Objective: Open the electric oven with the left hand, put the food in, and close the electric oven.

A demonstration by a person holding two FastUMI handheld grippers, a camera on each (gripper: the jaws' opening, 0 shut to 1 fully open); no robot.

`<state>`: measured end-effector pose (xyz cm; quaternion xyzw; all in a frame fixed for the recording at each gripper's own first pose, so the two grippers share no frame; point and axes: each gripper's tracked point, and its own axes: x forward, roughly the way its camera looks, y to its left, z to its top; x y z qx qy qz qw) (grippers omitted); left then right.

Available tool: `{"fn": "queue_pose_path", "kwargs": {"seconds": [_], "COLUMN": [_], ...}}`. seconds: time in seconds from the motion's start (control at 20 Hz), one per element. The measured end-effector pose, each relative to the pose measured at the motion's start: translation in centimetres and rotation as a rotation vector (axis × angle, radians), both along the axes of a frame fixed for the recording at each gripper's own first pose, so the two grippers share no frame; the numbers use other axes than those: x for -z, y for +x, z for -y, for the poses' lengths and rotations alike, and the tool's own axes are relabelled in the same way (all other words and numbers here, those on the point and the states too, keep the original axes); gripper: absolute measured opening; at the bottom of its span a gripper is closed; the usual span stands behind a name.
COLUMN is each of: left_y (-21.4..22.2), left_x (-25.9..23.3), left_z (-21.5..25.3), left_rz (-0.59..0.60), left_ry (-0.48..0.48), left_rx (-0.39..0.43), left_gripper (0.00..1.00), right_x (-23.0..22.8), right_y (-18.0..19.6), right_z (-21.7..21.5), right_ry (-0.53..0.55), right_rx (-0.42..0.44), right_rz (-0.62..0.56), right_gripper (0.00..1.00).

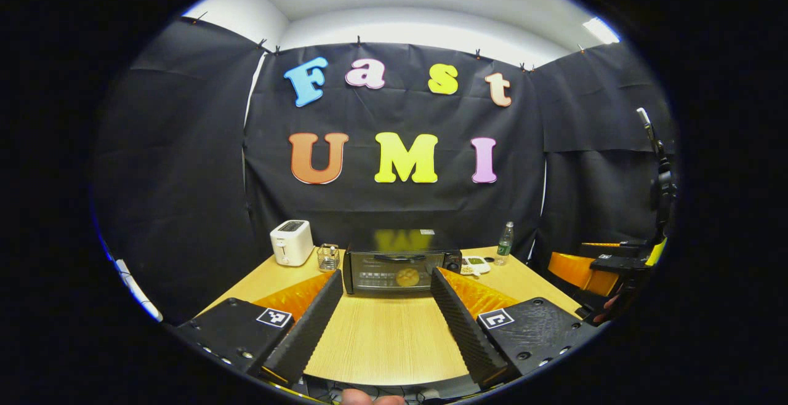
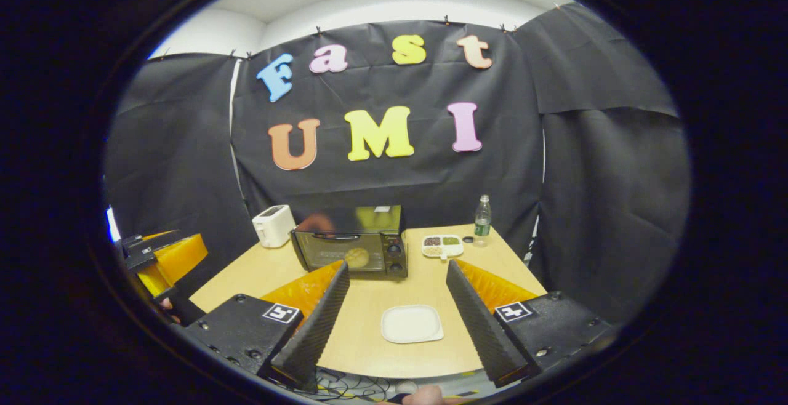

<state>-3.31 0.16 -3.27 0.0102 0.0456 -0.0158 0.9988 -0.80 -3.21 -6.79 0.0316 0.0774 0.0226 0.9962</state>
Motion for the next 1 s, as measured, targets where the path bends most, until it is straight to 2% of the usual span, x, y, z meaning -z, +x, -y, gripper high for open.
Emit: {"fn": "queue_pose_path", "kwargs": {"seconds": [0.05,0.35,0.7,0.95,1.0], "left_y": [-1.7,-8.2,-12.2,-12.6,-12.7], "left_x": [-0.5,-3.3,-3.6,-3.2,-3.2], "left_z": [-0.1,-1.3,-1.5,-2.0,-2.1], "left_rz": [0.009,0.059,0.069,0.072,0.074], "left_ry": [-0.009,-0.051,-0.071,-0.067,-0.070], "left_rx": [0.004,-0.027,-0.040,-0.058,-0.060], "left_gripper": [0.94,0.94,0.94,0.94,0.83], "right_x": [-0.3,-2.5,-2.4,-1.4,-1.4], "right_y": [-1.5,-8.0,-11.6,-12.4,-12.4], "right_z": [-0.6,-4.0,-6.5,-7.3,-7.2], "right_ry": [-0.004,-0.021,-0.065,-0.065,-0.067], "right_rx": [0.000,-0.028,-0.071,-0.095,-0.095], "right_rz": [0.015,0.081,0.121,0.115,0.113], "right_gripper": [0.97,0.97,0.97,0.97,0.97]}}
